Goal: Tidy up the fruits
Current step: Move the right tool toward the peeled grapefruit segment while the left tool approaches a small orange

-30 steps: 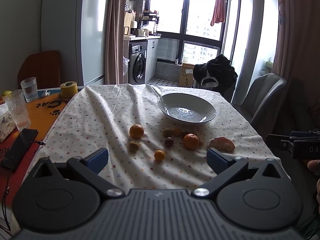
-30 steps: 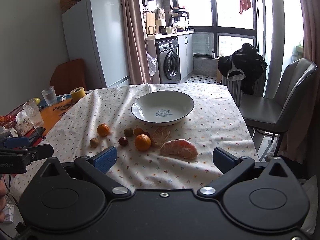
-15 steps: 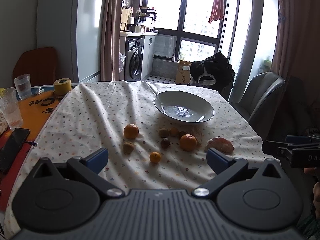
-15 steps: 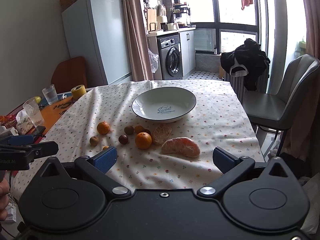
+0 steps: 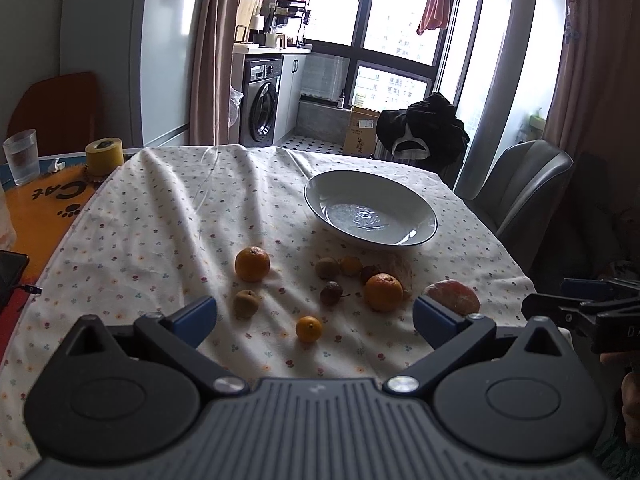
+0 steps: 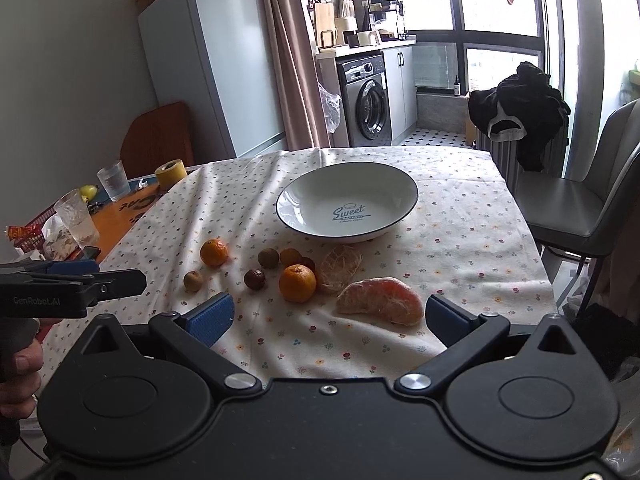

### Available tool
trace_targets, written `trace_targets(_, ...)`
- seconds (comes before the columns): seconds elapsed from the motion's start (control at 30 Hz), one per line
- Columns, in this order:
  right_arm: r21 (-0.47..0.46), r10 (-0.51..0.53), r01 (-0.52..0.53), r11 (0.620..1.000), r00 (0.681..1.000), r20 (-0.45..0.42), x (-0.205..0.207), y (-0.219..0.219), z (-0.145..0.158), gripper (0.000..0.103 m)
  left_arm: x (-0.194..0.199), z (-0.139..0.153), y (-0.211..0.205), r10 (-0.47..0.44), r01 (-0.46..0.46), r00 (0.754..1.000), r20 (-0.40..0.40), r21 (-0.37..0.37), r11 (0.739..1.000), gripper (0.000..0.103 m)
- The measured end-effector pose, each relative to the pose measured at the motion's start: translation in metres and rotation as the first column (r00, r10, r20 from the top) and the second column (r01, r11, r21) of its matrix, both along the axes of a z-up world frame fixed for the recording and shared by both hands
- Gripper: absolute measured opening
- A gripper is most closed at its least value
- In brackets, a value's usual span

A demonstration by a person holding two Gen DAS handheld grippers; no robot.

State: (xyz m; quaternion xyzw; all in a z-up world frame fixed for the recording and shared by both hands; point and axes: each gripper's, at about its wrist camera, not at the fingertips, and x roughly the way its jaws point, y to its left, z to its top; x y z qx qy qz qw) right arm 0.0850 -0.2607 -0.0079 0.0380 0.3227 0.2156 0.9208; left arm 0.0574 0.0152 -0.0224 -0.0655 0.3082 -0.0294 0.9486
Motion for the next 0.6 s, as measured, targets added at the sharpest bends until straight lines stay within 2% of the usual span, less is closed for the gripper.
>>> trace_targets(0.43, 0.008, 0.011, -0.011, 1.0, 0.996, -0.086, 0.038, 0.004, -0.033, 0.103, 0.036, -0.032, 0.0, -0.054, 0.052, 0.996, -0.071, -0.022, 0.998, 0.1)
trace_targets(0.6, 0.007, -0.007, 0.008, 1.0, 0.993, -0.114, 0.048, 0.005, -0.046, 0.103, 0.046, -0.044, 0.003, -0.06, 0.054, 0.994, -0.095, -0.064, 0.996, 0.088)
